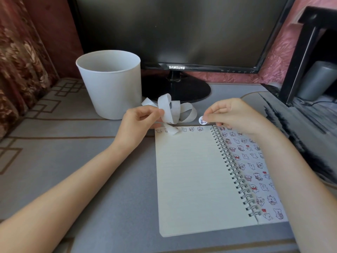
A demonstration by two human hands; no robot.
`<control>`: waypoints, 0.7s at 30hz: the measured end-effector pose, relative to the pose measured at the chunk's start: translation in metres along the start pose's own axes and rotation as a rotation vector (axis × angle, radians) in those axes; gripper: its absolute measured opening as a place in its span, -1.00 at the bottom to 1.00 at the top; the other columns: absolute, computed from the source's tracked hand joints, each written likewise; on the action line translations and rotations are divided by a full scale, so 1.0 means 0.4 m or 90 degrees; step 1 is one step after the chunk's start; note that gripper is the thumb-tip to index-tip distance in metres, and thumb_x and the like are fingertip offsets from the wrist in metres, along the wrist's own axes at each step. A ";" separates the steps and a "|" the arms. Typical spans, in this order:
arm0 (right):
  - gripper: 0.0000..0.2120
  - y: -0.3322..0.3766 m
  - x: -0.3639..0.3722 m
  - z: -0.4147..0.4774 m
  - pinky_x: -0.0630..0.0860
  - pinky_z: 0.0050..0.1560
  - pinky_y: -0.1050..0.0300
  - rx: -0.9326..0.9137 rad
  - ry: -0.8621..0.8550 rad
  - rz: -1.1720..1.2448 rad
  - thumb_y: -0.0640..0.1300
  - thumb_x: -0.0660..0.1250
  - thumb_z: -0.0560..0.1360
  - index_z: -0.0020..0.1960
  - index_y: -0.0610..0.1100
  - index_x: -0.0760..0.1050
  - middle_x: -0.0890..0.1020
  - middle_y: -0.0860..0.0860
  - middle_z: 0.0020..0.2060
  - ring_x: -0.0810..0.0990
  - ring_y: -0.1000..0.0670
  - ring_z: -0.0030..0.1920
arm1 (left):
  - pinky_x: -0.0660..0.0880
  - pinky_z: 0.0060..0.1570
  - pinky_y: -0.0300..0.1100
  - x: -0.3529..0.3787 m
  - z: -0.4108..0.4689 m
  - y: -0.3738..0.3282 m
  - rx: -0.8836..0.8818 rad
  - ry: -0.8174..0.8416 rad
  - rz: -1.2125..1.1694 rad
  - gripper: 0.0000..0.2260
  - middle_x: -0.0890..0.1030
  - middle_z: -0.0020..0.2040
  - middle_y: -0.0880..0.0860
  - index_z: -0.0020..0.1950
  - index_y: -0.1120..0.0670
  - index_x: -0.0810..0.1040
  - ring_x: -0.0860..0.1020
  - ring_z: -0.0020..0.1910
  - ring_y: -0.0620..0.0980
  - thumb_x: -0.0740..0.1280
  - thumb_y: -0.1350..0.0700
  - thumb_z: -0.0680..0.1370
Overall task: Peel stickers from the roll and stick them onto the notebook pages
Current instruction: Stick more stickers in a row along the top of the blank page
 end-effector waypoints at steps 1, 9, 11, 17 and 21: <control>-0.92 0.014 0.010 -0.005 0.31 -0.44 0.38 -0.007 0.018 0.012 -0.17 0.48 0.40 -0.14 -0.17 0.63 0.61 0.07 -0.42 0.42 0.19 -0.49 | 0.60 -0.01 -0.15 -0.003 0.003 0.002 -0.002 0.003 -0.005 -0.82 0.64 -0.09 0.15 -0.13 0.24 0.64 0.64 -0.05 0.06 0.32 0.18 0.56; -0.98 0.107 0.225 -0.026 0.26 -0.48 0.36 -0.048 0.228 0.009 -0.19 0.46 0.41 -0.18 -0.13 0.64 0.63 0.04 -0.34 0.43 0.20 -0.44 | 0.58 0.06 -0.08 -0.009 0.015 0.011 -0.004 0.009 -0.020 -0.82 0.66 -0.16 0.15 -0.19 0.17 0.64 0.65 -0.07 0.10 0.32 0.16 0.56; -0.97 0.105 0.276 -0.024 0.29 -0.47 0.34 -0.039 0.245 0.018 -0.19 0.46 0.41 -0.18 -0.13 0.63 0.61 0.06 -0.39 0.45 0.18 -0.43 | 0.57 0.08 -0.09 -0.014 0.019 0.011 -0.003 0.006 -0.020 -0.82 0.65 -0.22 0.07 -0.21 0.15 0.63 0.65 -0.13 0.02 0.33 0.16 0.56; -0.97 0.090 0.272 0.011 0.28 -0.50 0.43 -0.014 0.172 0.019 -0.20 0.46 0.40 -0.19 -0.16 0.64 0.60 0.09 -0.42 0.41 0.22 -0.50 | 0.57 0.04 -0.18 -0.020 0.018 0.012 -0.006 0.002 -0.049 -0.82 0.65 -0.18 0.16 -0.15 0.28 0.61 0.64 -0.13 0.00 0.31 0.20 0.56; -0.95 0.070 0.239 0.017 0.26 -0.53 0.45 0.000 0.144 0.008 -0.20 0.45 0.41 -0.16 -0.18 0.65 0.63 0.02 -0.34 0.42 0.20 -0.48 | 0.54 -0.06 -0.32 -0.015 0.019 0.015 -0.013 0.007 -0.060 -0.82 0.63 -0.22 0.07 -0.19 0.22 0.61 0.63 -0.17 -0.10 0.31 0.21 0.56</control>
Point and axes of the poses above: each hand's wrist, its own z-axis towards the middle knuckle, its own x-axis out of the palm, y = z × x, the point moved 8 cm from there along z, towards the middle knuckle
